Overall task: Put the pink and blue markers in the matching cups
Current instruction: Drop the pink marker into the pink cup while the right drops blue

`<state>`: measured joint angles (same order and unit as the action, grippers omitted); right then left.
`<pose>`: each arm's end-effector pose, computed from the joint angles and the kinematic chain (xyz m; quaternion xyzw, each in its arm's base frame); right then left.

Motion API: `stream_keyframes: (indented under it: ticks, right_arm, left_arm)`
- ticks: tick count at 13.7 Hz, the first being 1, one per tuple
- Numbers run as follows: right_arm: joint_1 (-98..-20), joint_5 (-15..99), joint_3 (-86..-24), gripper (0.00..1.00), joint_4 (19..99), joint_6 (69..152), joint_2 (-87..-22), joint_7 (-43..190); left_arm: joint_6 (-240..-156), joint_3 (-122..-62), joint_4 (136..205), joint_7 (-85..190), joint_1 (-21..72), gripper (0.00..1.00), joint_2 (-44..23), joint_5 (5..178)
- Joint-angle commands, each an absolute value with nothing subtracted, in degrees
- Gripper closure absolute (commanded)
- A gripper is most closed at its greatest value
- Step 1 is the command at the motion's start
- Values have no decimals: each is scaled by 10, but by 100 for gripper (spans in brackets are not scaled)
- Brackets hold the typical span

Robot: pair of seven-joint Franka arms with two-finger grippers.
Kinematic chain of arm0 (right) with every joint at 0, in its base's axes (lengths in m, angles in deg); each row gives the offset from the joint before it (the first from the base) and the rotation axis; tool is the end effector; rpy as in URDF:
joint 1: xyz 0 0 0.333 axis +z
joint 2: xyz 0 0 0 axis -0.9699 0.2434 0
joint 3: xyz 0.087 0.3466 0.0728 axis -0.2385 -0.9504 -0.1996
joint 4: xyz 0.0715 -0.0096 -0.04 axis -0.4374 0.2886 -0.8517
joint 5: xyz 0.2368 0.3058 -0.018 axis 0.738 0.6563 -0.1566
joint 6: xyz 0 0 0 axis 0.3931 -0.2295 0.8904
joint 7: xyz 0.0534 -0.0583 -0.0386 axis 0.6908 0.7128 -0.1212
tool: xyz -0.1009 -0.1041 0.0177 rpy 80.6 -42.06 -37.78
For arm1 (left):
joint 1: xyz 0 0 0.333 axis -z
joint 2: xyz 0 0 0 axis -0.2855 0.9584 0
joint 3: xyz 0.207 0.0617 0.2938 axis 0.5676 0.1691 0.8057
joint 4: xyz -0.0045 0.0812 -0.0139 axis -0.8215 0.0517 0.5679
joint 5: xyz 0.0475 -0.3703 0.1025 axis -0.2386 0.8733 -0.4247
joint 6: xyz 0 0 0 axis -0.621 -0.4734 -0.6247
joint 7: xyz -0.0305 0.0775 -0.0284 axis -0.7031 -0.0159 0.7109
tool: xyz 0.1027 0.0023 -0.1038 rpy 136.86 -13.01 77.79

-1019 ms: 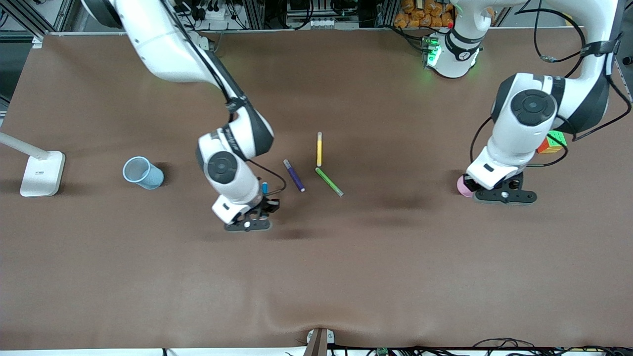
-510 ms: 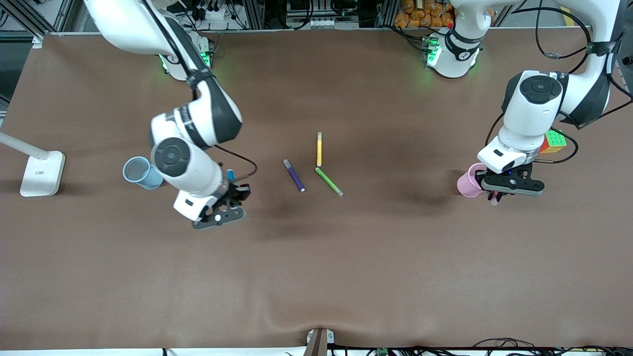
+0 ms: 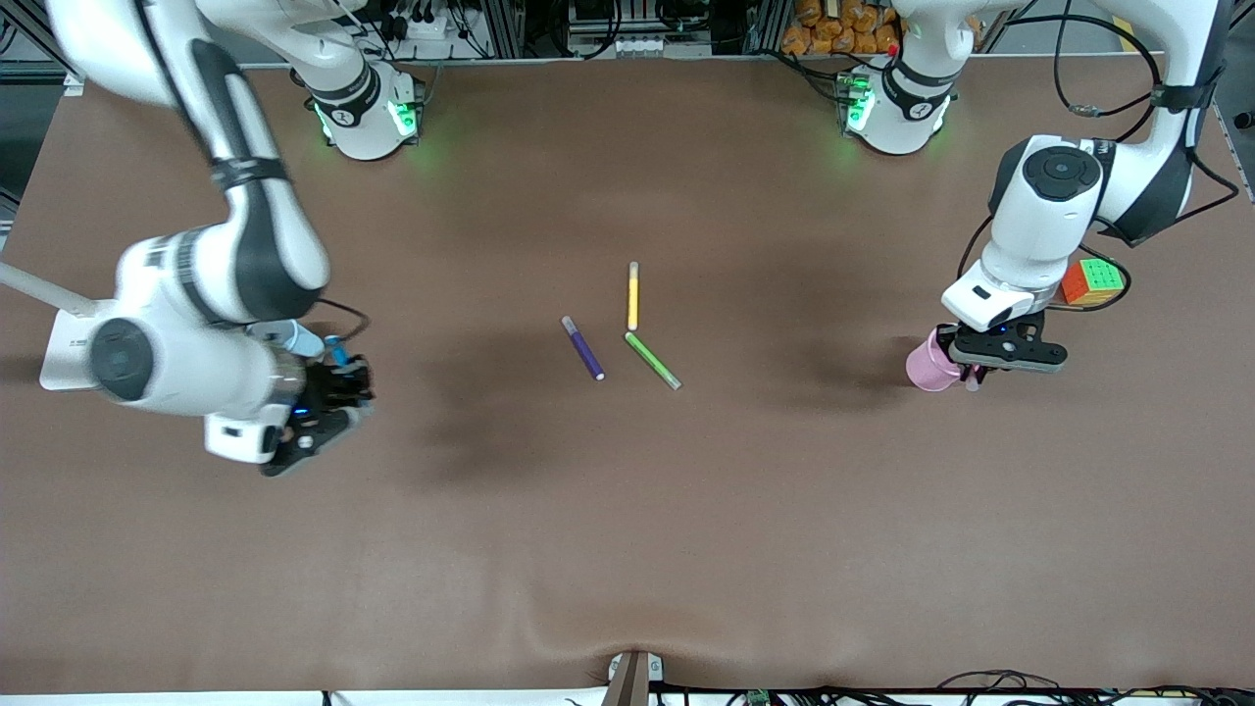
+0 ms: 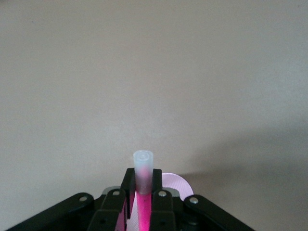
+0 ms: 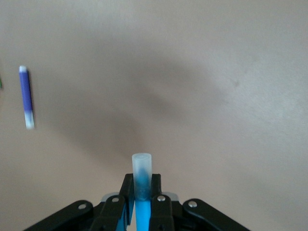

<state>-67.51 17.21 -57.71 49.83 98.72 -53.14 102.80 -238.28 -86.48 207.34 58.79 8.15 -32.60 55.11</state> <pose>0.6601 0.0968 0.3841 -0.9425 -0.3054 0.0740 0.1138 0.5322 -0.0527 0.3373 -0.9743 0.1308 -0.1574 0.0940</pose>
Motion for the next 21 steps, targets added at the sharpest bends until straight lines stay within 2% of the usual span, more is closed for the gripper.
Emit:
stream_keyframes:
  ticks: [1, 3, 4, 5, 12, 15, 17, 21]
  right_arm:
    - [-724, 205, -589, 100, 515, 957, -548, 1166]
    - [-745, 208, -589, 100, 516, 935, -548, 1257]
    - [-755, 209, -589, 100, 518, 926, -548, 1302]
    - [-766, 221, -589, 100, 522, 921, -547, 1345]
    - [-839, 297, -588, 100, 527, 823, -526, 1611]
    - [-861, 324, -588, 100, 526, 790, -502, 1713]
    - [-879, 339, -588, 100, 526, 758, -478, 1761]
    - [-909, 341, -588, 100, 525, 712, -442, 1785]
  left_arm:
    - [-2395, -872, 2094, 605, 71, 94, -346, 540]
    - [-2395, -872, 2093, 607, 71, 79, -344, 541]
    - [-2395, -872, 2091, 609, 71, 62, -340, 542]
    - [-2395, -872, 2086, 607, 71, 1, -339, 542]
    - [-2381, -873, 2043, 602, 73, 0, -342, 544]
    - [-2340, -874, 1987, 602, 73, 0, -342, 557]
    - [-2279, -881, 1945, 600, 75, 0, -342, 593]
    - [-2078, -899, 1807, 569, 78, 0, -329, 660]
